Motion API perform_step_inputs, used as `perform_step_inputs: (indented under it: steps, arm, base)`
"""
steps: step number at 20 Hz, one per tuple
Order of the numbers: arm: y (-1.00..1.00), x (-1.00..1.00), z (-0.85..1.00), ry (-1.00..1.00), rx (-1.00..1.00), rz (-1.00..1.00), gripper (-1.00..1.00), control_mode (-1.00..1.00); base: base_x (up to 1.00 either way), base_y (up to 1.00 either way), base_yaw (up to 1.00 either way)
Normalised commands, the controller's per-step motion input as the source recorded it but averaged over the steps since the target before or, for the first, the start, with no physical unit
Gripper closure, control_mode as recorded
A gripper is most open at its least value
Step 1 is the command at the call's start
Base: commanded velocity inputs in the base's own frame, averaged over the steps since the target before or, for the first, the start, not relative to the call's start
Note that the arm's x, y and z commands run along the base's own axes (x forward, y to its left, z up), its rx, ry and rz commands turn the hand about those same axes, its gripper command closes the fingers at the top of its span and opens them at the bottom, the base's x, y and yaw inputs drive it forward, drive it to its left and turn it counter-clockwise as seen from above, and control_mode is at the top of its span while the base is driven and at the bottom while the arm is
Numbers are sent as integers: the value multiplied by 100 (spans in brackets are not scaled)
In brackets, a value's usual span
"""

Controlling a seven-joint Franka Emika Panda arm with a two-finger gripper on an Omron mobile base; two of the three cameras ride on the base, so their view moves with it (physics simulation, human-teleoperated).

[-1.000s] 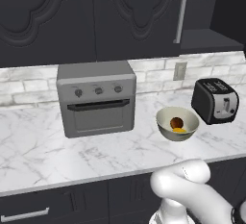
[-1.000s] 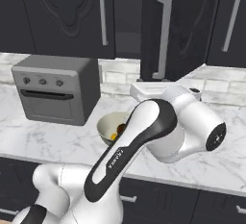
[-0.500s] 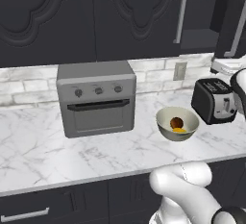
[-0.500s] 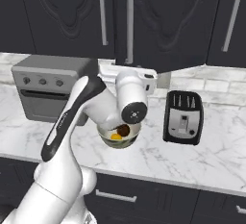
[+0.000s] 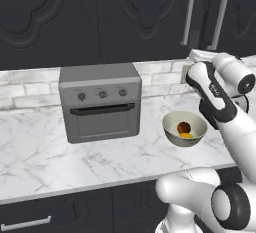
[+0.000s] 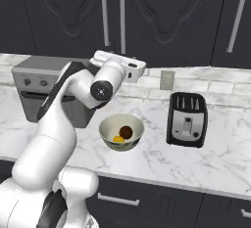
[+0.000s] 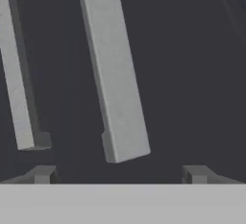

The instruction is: Open the cabinet. Pick the orange and mango from the cabinet and place them into the bowl. Then close the cabinet.

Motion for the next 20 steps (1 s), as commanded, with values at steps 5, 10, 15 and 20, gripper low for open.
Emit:
perform_step_inputs:
  steps: [5,10,15,20]
  arm:
    - [-9,100,-30,14,22,-2,-100,-100]
    - [-23,100,-34,12,7,0,-100,-100]
    - [-18,100,-60,1,0,0,-100,-100]
    - [-1,100,-95,0,-6,0,-100,-100]
  base:
    - [0,0,0]
    - [0,0,0]
    - [0,0,0]
    - [0,0,0]
